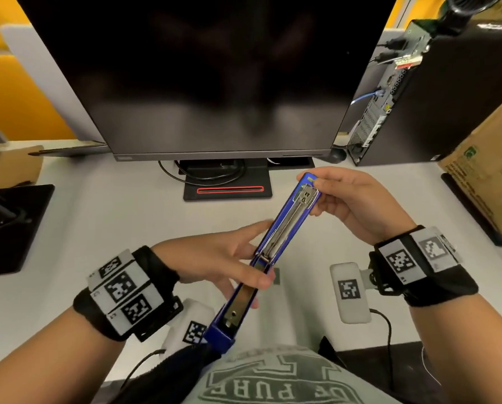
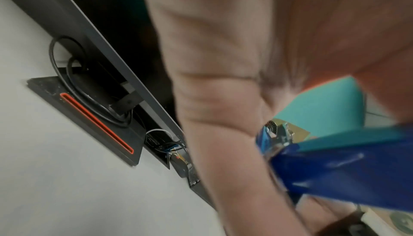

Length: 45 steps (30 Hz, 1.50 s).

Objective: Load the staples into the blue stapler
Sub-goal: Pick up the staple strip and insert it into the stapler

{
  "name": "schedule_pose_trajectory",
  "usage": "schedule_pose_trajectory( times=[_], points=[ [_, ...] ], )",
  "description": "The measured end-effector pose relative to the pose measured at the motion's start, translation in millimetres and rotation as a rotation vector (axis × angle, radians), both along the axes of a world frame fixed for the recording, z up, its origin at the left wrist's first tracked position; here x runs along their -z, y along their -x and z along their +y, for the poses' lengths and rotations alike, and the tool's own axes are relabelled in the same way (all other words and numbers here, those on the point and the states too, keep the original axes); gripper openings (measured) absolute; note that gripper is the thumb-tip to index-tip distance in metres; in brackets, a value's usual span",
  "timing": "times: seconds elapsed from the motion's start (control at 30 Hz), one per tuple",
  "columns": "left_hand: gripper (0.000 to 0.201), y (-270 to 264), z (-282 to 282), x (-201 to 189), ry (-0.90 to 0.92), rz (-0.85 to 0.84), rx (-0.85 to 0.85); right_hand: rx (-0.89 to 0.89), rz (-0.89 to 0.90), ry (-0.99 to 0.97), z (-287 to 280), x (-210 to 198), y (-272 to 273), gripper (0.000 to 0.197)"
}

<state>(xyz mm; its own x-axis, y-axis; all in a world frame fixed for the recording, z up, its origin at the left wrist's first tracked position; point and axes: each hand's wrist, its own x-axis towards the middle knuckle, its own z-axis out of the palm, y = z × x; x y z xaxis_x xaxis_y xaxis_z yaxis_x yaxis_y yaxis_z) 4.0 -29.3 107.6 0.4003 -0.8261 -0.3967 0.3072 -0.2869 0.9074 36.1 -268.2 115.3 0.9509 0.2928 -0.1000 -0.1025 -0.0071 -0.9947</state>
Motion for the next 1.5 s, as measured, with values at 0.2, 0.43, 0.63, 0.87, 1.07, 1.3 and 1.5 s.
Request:
schedule_pose_trajectory(
  times=[0.2, 0.43, 0.63, 0.87, 1.07, 1.3, 1.5],
  points=[
    [0.069, 10, -1, 19, -0.021, -0.111, -0.152, 0.056, 0.009, -0.021, -1, 2, -3, 0.023],
    [0.055, 5, -5, 22, -0.206, -0.356, -0.243, 0.057, -0.231, 0.330, 18, -12, 7, 0.023],
    [0.039, -7, -28, -1, -0.189, -0.252, -0.377, -0.002, -0.237, 0.357, 30, -11, 8, 0.023],
    [0.045, -12, -37, 1, -0.257, -0.157, -0.453, 0.013, -0.262, 0.380, 34, -12, 13, 0.022],
    [0.028, -10, -38, 1, -0.300, -0.155, -0.517, 0.056, -0.299, 0.425, 37, -8, 16, 0.021],
    [0.023, -9, -38, 6, -0.333, -0.135, -0.575, 0.084, -0.210, 0.365, 35, 2, 13, 0.022],
    [0.019, -9, -33, 10, -0.365, -0.140, -0.550, 0.086, -0.045, 0.224, 38, 18, 11, 0.020]
  ],
)
